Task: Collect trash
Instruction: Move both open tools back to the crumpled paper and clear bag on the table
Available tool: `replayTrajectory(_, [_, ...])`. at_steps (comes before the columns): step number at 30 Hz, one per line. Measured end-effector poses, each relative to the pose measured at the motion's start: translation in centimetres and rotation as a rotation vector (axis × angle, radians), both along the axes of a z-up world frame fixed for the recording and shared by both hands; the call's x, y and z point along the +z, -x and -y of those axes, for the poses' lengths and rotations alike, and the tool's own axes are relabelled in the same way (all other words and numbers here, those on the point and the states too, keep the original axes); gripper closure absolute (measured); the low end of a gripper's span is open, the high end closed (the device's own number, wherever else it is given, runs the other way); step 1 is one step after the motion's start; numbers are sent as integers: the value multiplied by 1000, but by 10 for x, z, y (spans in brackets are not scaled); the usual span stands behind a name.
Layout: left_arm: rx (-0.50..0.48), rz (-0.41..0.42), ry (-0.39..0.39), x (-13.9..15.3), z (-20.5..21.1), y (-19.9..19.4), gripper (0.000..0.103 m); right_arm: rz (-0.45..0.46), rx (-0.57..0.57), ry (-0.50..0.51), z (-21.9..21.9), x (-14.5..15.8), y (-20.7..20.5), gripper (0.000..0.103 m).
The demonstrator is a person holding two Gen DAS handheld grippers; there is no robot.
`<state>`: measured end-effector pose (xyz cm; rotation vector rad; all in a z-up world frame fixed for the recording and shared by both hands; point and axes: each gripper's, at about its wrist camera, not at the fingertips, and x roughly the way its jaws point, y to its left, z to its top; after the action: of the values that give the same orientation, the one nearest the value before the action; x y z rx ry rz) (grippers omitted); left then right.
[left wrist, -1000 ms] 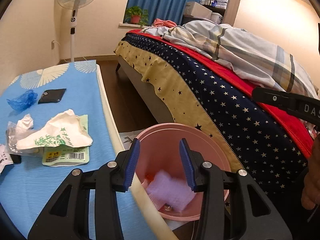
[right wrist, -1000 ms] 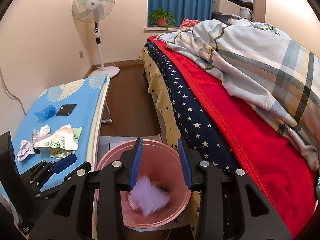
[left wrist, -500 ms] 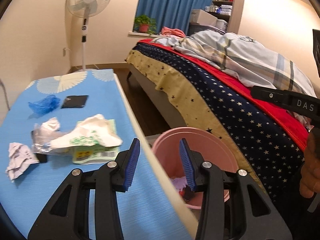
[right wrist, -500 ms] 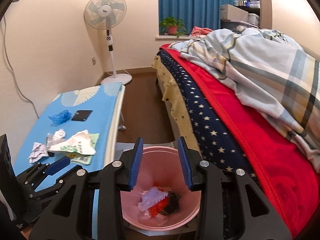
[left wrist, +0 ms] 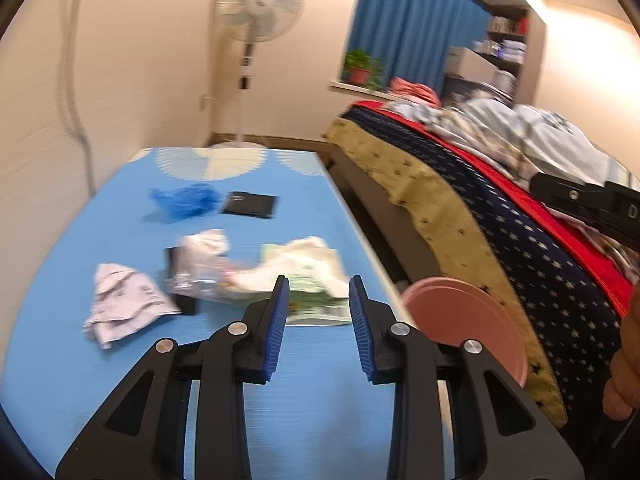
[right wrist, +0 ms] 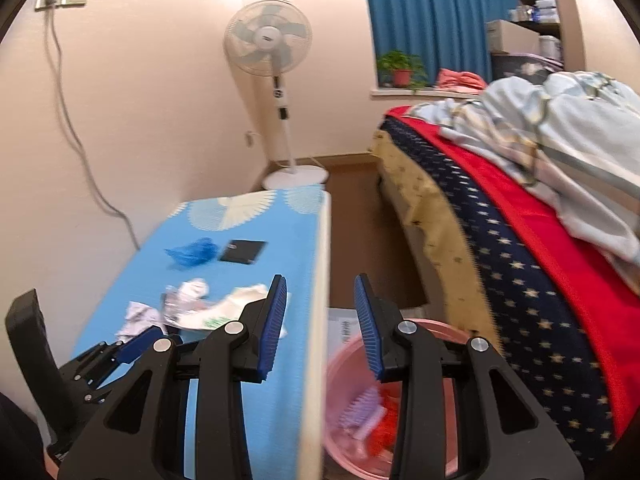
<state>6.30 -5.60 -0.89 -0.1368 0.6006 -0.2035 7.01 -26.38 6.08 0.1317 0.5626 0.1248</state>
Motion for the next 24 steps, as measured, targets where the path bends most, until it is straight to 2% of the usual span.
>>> replayTrajectory(3, [91, -10, 17, -4, -26, -1, 72, 11, 39, -26, -16, -3, -7, 71])
replayTrajectory(9, [284, -33, 41, -16, -74, 1, 72, 17, 131, -47, -56, -18, -21, 81])
replayTrajectory(14, [412, -56, 67, -27, -103, 0, 72, 7, 192, -52, -84, -35, -28, 81])
replayTrajectory(15, [427, -64, 77, -30, -107, 0, 70, 4, 209, -53, -92, -40, -30, 81])
replayTrajectory(17, [453, -81, 87, -36, -112, -2, 56, 2, 226, -57, -101, -45, -33, 81])
replayTrajectory(24, [494, -141, 167, -57, -126, -10, 55, -20, 271, -89, -128, -63, -45, 81])
